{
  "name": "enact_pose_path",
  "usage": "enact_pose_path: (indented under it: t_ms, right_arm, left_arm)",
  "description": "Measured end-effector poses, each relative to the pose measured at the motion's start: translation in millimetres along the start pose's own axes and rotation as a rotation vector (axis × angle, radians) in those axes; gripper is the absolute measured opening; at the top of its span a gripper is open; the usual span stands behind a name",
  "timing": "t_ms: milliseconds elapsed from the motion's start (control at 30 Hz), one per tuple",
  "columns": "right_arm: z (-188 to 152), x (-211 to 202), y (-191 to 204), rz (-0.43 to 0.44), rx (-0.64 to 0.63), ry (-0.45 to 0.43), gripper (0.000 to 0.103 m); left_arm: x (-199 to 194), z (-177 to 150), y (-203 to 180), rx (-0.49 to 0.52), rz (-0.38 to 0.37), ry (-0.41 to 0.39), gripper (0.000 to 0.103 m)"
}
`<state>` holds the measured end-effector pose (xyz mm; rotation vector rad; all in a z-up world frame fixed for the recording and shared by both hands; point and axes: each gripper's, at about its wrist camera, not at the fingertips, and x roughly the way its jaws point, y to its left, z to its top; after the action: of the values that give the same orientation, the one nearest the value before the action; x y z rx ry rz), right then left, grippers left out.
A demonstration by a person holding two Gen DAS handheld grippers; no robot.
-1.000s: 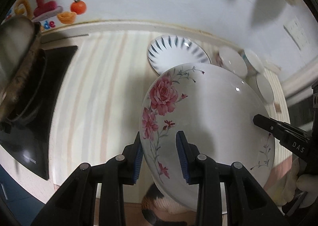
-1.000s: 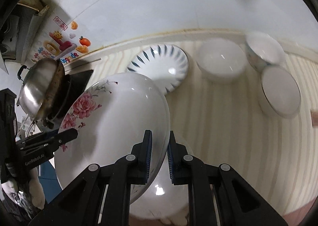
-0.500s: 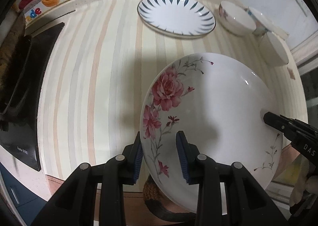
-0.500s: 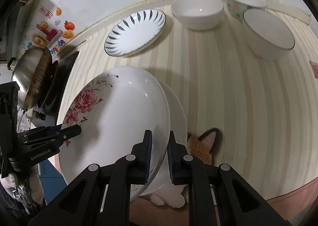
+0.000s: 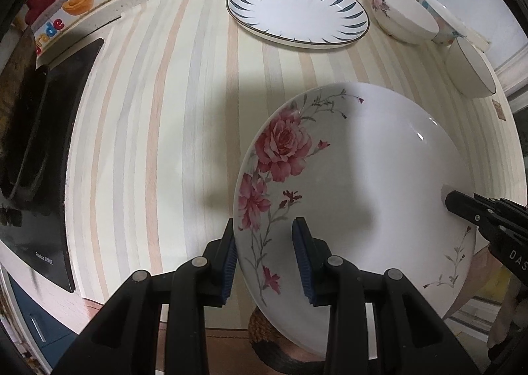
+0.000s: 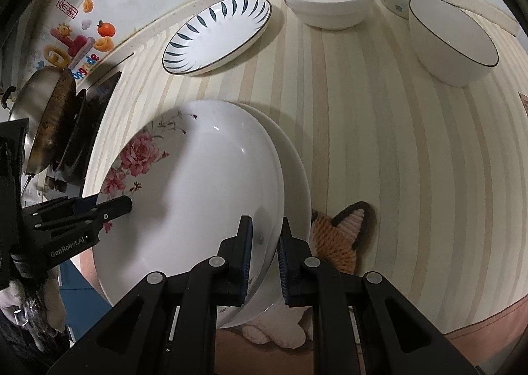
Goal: Organize plates and bowls
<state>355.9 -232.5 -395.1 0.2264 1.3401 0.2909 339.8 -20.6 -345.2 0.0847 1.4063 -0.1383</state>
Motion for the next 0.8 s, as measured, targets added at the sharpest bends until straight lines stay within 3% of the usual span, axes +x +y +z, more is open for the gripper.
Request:
enact_pose_path:
  t_ms: [533,800]
  right_arm:
    - [-1.4,0.7,-7.3,-0.009,0.04,0.048,0.018]
    - [2.3,-23.4,-17.0,-0.013,0.081,0.057,0.019]
  left_arm:
    - [3.4,-1.8,-6.0,0.025,0.003,0.027,0.03]
    - [-30.5,10.5,11.7,-0.012,-0.022,-0.022,0.03]
